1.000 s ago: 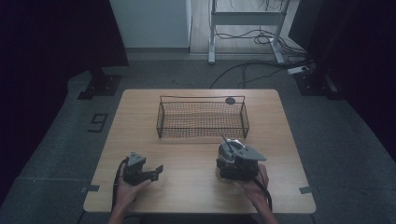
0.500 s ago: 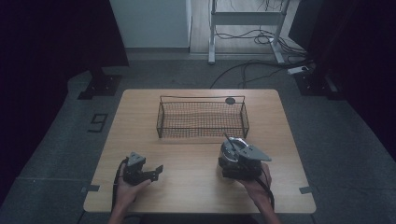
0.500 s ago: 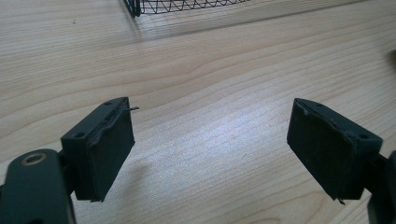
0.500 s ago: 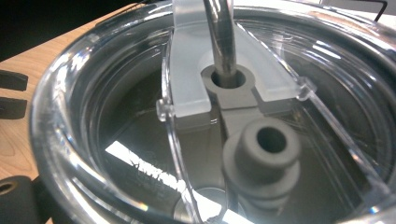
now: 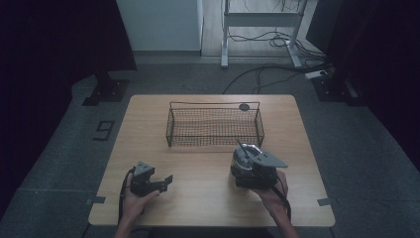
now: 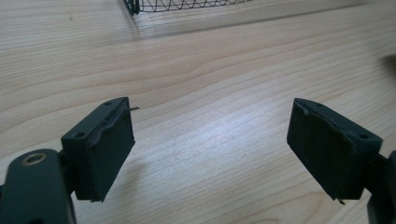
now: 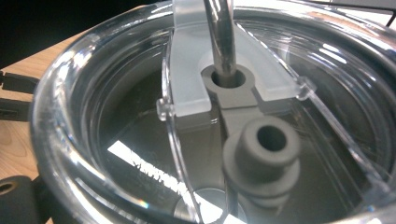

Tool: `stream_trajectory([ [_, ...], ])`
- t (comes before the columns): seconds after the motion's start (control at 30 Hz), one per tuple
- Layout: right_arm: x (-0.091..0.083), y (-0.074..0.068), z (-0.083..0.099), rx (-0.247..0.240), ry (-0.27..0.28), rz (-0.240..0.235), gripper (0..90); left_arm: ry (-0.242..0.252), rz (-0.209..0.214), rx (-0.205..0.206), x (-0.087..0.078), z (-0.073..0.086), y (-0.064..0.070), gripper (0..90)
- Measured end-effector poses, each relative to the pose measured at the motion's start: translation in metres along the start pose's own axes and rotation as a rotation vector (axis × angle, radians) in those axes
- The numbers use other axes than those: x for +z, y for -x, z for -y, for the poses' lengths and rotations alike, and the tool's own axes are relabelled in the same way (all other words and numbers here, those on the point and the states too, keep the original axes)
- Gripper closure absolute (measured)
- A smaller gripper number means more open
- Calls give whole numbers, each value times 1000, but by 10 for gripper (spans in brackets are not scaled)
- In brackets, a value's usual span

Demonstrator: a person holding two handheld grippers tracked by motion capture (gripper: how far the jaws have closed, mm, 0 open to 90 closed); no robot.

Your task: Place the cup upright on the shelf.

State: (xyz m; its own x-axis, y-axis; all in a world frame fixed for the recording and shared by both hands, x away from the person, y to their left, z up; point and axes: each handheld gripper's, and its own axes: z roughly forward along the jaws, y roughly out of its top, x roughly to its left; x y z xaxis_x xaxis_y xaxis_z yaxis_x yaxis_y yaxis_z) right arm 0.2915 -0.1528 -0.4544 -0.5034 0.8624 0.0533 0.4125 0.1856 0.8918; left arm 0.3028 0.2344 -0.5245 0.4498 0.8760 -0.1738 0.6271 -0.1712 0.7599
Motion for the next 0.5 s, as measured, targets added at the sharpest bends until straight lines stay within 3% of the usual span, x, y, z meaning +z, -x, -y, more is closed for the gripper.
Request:
stream_trajectory([
  [0.5,2,1,-22,0,8,-7,34,-25,9,11,7,3,3,150],
])
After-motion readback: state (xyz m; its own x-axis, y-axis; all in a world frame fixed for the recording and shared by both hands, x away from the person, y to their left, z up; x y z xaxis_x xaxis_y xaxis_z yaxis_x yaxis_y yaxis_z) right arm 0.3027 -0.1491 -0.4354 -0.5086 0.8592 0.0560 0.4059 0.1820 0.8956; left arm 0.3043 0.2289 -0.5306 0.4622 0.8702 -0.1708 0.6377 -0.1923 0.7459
